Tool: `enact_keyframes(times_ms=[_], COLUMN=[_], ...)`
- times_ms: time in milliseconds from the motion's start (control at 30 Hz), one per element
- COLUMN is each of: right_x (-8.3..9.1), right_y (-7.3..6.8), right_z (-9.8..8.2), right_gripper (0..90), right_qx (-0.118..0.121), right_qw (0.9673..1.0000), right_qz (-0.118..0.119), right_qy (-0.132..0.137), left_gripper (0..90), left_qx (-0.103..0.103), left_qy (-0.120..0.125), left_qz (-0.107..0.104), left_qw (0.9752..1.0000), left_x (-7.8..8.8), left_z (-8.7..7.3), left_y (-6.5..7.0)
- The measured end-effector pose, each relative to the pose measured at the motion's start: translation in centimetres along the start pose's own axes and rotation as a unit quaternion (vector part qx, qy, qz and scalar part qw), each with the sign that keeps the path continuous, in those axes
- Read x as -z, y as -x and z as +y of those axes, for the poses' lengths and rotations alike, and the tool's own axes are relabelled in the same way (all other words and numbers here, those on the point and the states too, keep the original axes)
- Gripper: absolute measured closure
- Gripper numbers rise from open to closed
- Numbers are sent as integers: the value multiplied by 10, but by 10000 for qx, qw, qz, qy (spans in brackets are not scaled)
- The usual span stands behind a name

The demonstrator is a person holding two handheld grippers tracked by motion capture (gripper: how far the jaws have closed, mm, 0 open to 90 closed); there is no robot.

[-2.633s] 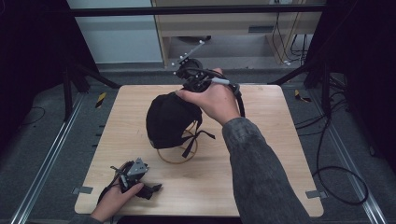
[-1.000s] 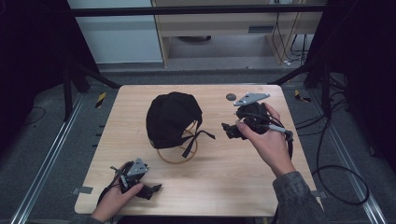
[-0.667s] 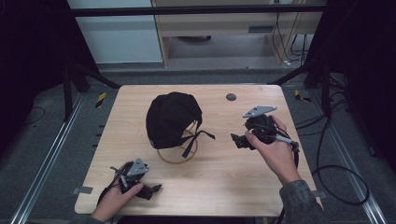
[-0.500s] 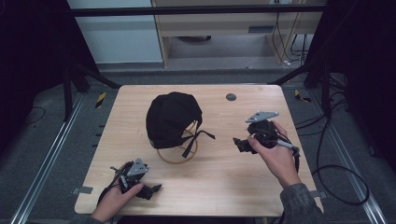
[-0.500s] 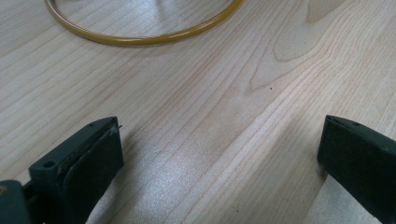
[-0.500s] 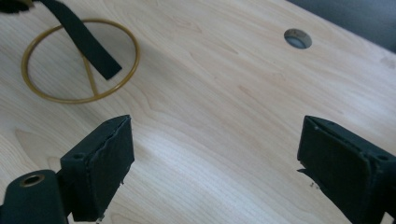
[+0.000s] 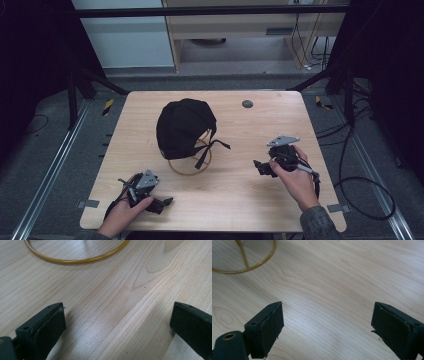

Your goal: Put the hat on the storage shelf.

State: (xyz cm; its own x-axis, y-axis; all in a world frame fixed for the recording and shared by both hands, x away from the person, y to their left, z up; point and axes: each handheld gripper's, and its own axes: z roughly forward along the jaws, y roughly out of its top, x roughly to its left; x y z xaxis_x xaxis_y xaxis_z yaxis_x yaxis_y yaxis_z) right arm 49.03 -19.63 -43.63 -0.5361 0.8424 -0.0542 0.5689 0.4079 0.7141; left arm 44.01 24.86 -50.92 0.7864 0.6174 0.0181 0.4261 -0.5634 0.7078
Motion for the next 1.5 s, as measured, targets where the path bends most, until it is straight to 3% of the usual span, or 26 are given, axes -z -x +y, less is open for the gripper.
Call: enact_keyframes(times_ms=[333, 867, 1267, 1367, 1500], right_x=[-14, -39, -47, -50, -51], right_y=[3, -1, -5, -10, -11], right_z=[-24, -56, -57, -56, -55], right_gripper=[113, 110, 86, 64, 63], right_qx=[-173, -691, -757, -591, -557], right_qw=[9998, 9975, 9969, 9980, 9982], right_qz=[1, 122, -75, -196, -213], right_qy=[-73, -118, 177, 118, 114], left_gripper=[0, 0, 0, 0, 0], left_qx=[3, -3, -4, -4, -2], left_qy=[1, 0, 2, 2, 3], left_qz=[4, 10, 10, 10, 12], left_qw=[10000, 10000, 10000, 10000, 10000], left_x=[0, 0, 0, 0, 0], left_z=[0, 0, 0, 0, 0], left_y=[0, 0, 0, 0, 0])
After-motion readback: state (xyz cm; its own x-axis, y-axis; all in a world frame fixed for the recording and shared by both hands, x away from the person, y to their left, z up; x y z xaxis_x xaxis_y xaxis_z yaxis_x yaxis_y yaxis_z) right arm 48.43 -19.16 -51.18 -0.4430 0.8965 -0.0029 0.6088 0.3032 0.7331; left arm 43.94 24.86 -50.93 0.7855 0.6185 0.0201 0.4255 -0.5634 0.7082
